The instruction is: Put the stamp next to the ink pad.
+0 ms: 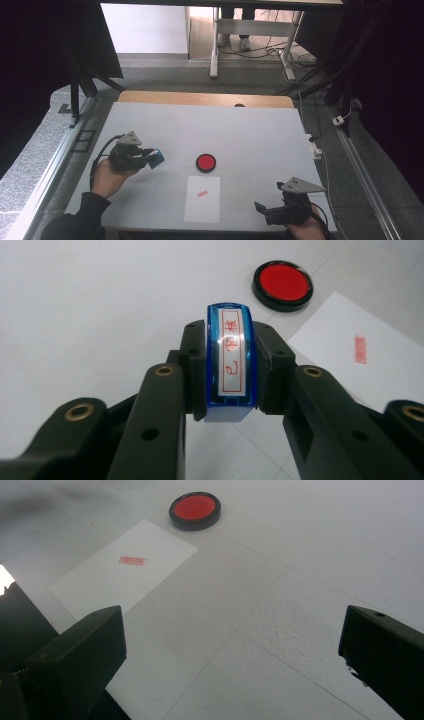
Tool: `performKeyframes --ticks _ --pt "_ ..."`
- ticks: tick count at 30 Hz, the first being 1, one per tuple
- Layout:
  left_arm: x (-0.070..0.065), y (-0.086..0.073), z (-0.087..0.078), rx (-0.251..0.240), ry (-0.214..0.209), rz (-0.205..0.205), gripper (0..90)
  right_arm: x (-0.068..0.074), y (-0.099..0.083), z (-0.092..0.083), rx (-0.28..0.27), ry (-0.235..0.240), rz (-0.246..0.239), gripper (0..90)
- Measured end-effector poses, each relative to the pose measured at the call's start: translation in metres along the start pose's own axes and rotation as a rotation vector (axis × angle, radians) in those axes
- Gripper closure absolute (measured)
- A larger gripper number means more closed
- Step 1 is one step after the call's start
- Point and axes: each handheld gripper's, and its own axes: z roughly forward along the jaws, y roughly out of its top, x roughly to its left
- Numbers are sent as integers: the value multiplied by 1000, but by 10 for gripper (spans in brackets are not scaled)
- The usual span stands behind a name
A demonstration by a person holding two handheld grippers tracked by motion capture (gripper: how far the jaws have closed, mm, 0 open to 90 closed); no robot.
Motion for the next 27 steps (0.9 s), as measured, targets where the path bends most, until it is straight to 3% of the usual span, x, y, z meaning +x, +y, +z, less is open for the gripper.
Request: performKeyframes --ticks 12,27 --pt "9 -10 12 46 29 -53 702 0 0 1 6 1 -3 0" --pt "7 -16 29 125 42 -22 701 1 0 1 8 5 -9 0"
